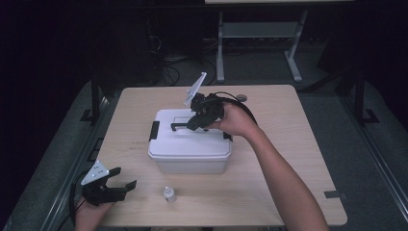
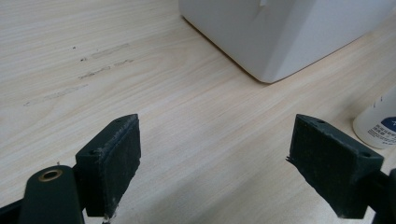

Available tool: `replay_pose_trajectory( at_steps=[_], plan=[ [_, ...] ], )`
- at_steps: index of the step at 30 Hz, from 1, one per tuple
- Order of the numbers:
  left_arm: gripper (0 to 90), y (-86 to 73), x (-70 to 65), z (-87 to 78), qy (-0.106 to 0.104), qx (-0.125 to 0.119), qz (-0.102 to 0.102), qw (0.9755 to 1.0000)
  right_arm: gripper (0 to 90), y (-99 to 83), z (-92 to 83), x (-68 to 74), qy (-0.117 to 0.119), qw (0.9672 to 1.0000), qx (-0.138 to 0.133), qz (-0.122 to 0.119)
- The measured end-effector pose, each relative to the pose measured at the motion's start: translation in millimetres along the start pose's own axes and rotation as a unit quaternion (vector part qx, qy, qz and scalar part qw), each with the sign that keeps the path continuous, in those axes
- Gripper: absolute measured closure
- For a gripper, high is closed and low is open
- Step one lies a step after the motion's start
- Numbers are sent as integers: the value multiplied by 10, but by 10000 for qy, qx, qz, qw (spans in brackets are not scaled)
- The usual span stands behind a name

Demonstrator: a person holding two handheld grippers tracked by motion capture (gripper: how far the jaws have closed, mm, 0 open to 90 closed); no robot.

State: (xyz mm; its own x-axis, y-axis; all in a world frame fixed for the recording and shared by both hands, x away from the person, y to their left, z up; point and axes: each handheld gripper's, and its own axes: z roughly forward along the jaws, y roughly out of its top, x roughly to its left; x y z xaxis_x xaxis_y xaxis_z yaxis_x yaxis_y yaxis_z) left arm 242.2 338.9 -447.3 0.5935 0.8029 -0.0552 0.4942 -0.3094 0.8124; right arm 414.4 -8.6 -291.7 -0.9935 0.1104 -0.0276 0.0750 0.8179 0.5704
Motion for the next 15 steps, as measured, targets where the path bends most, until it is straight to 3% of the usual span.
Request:
replay_pose_trajectory(
  at_steps=[15],
  plan=[
    [166, -2, -13, 13, 11, 44, 36, 10000, 823, -37, -13, -98, 166, 9996, -211, 93]
  ],
)
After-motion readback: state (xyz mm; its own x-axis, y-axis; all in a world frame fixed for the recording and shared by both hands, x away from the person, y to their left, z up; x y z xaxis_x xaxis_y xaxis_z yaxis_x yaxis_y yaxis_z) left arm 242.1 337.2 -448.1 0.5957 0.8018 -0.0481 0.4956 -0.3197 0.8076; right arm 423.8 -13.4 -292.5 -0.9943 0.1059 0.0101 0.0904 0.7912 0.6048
